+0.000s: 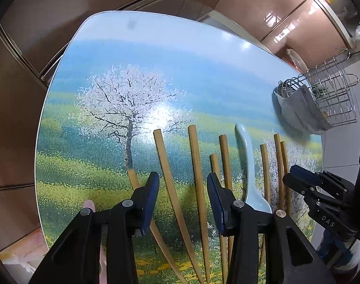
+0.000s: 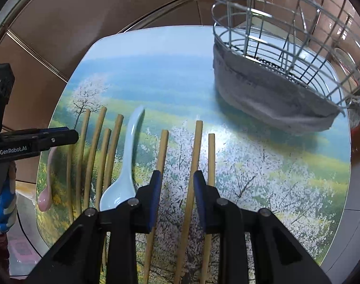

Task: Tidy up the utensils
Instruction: 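Lower the left tool onto a chopstick while the right tool lowers onto another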

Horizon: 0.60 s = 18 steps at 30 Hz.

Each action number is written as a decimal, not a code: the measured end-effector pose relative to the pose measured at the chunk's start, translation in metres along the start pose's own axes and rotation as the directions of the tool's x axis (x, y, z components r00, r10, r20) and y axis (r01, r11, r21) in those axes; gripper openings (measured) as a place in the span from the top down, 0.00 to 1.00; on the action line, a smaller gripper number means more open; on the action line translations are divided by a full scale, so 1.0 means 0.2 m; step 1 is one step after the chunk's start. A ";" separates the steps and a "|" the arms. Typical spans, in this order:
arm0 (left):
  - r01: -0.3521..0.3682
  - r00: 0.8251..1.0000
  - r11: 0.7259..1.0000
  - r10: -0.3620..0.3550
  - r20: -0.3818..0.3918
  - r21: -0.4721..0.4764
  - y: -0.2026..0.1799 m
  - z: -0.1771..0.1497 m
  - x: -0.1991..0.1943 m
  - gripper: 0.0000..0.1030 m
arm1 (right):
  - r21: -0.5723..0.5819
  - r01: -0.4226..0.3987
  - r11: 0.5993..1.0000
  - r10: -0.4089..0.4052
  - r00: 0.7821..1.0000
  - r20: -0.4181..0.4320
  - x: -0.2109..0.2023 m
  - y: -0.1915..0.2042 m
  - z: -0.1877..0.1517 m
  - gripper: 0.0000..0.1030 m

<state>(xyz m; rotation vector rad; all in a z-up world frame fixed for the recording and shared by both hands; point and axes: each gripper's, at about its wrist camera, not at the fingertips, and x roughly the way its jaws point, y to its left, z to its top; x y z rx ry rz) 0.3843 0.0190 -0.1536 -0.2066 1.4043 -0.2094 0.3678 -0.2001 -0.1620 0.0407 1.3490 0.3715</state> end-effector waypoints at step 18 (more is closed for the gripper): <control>-0.021 0.999 1.000 0.021 -0.032 -0.009 -0.02 0.03 0.08 0.62 | -0.019 0.038 0.999 -0.039 0.998 -0.042 0.12 0.00 0.04 0.75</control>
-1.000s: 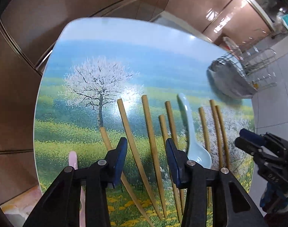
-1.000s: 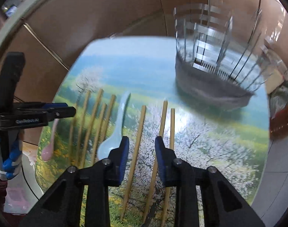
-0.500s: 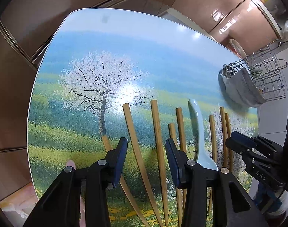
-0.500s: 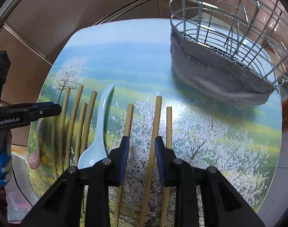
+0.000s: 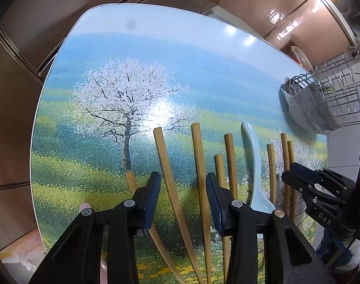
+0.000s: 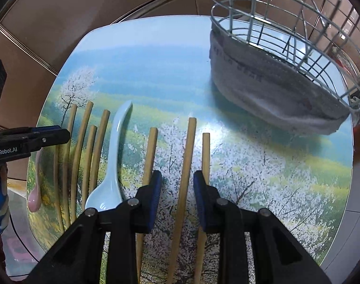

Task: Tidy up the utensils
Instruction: 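Lower the left tool onto a chopstick while the right tool lowers onto another, then close the left tool on a bamboo chopstick while the right tool grasps another, lift both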

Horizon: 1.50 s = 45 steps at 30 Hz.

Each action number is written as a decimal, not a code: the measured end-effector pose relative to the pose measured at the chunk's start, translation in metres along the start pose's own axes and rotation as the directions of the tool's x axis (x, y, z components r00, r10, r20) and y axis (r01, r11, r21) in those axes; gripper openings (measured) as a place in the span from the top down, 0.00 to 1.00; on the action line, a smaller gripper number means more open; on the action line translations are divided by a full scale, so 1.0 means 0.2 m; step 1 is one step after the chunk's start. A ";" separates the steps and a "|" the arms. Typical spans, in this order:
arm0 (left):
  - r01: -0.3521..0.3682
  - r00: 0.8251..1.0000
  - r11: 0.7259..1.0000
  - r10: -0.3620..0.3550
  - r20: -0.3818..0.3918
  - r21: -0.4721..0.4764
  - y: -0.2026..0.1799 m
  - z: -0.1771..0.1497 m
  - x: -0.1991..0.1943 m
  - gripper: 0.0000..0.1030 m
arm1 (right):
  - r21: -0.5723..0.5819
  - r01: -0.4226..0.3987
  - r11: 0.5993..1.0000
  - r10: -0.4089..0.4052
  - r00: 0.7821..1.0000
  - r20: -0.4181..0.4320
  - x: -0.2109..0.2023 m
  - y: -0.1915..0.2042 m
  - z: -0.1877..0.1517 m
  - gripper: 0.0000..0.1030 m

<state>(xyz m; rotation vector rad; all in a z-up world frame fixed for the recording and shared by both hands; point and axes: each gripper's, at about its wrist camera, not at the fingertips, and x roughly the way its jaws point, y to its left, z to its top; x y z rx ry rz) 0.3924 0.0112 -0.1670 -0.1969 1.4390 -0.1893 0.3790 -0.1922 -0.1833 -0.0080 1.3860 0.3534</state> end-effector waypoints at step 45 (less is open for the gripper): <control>-0.129 0.992 0.981 0.127 -0.024 -0.146 -0.05 0.01 0.06 0.94 | -0.027 0.033 0.999 -0.033 0.999 -0.024 0.02 0.06 -0.02 0.94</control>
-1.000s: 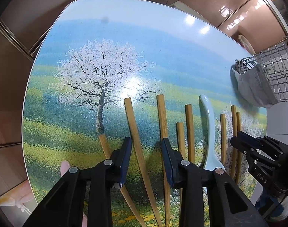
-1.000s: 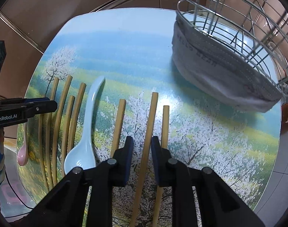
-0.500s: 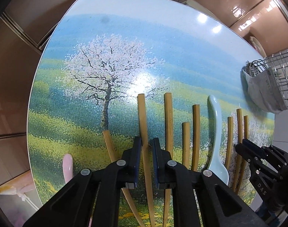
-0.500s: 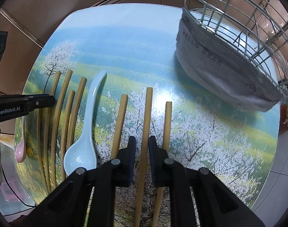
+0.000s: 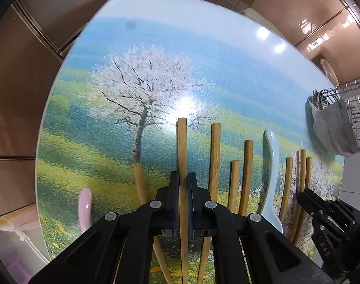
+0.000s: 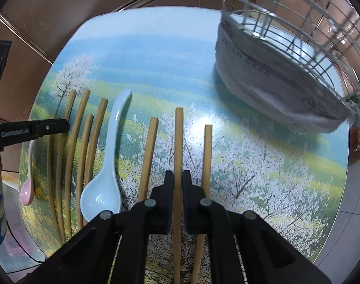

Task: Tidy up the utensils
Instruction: 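Close the left tool on a bamboo chopstick while the right tool grasps another, lift both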

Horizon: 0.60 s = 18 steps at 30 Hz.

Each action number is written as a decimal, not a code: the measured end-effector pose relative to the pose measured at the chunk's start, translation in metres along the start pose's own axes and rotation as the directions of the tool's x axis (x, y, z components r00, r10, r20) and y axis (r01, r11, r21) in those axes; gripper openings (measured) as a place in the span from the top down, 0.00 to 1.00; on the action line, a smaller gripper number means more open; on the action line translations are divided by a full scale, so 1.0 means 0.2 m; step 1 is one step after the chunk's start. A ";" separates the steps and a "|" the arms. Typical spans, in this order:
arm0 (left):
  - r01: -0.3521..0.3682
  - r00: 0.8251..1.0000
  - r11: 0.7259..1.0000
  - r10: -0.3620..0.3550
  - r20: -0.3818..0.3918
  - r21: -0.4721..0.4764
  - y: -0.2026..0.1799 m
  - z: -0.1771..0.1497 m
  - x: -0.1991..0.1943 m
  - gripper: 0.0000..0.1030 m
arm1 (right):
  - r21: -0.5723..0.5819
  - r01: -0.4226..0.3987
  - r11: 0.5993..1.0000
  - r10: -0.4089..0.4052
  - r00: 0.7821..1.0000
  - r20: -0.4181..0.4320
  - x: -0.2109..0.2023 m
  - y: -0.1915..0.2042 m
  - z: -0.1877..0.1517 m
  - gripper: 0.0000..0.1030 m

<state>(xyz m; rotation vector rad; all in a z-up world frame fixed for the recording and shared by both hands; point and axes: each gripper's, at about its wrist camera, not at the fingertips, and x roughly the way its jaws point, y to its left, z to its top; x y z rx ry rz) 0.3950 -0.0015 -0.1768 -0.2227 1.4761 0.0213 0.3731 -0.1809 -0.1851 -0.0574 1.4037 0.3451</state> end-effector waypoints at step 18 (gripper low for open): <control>0.097 0.959 0.992 -0.116 0.259 0.086 0.02 -0.34 -0.62 0.94 | -0.004 -0.033 0.999 0.033 0.953 0.303 -0.72 0.01 -0.45 0.94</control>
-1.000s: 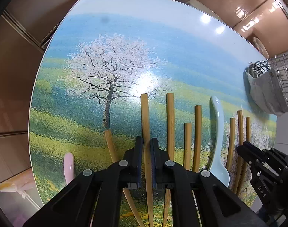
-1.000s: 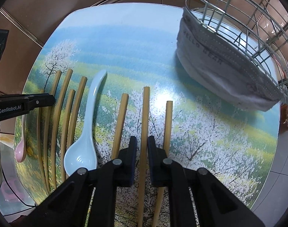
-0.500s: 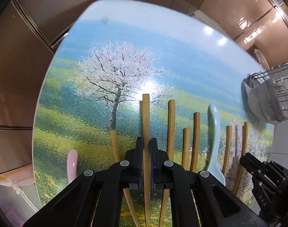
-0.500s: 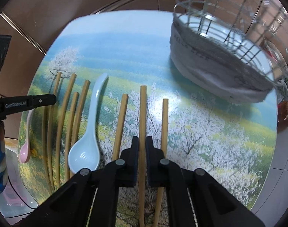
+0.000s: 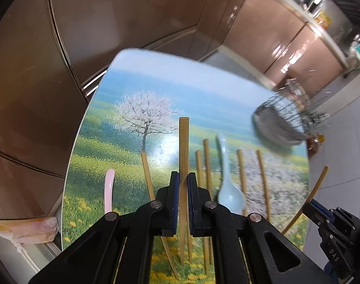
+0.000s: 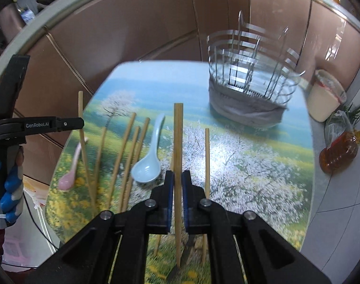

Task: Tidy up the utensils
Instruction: 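Close the left tool on a bamboo chopstick while the right tool grasps another, lift both, then carry both chopsticks over the wire holder and open both tools to drop them in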

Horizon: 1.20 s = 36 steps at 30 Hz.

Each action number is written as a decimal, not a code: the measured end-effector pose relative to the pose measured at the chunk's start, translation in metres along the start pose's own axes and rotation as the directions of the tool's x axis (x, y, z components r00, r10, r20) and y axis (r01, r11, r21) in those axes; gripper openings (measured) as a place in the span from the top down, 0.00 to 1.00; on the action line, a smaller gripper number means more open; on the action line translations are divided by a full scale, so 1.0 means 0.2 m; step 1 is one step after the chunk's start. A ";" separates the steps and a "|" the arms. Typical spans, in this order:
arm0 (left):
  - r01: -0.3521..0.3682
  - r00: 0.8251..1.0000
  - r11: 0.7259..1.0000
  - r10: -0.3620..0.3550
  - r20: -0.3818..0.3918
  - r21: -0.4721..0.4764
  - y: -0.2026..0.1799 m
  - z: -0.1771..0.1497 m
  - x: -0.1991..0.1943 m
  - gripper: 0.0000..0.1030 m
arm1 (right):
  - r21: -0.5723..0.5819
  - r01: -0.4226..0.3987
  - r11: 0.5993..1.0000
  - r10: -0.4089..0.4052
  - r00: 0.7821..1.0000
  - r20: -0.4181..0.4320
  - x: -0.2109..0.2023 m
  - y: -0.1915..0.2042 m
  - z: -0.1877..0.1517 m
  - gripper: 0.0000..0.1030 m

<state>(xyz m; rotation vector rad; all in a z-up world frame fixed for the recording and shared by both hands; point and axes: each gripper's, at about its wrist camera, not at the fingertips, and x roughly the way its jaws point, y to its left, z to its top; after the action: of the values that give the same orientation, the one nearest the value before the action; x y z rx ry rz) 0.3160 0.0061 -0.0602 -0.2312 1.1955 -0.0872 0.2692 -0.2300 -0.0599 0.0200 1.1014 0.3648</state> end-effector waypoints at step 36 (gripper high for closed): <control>0.219 0.883 0.946 -0.296 0.364 0.238 -0.83 0.69 -0.46 0.94 | 0.051 0.162 0.985 -0.166 0.860 0.483 -0.64 -0.29 0.85 0.94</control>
<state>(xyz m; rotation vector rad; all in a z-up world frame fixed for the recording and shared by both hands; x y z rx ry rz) 0.4189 -0.1198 0.1082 -0.2263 0.7391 -0.3725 0.3815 -0.2947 0.1180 0.0238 0.5971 0.1837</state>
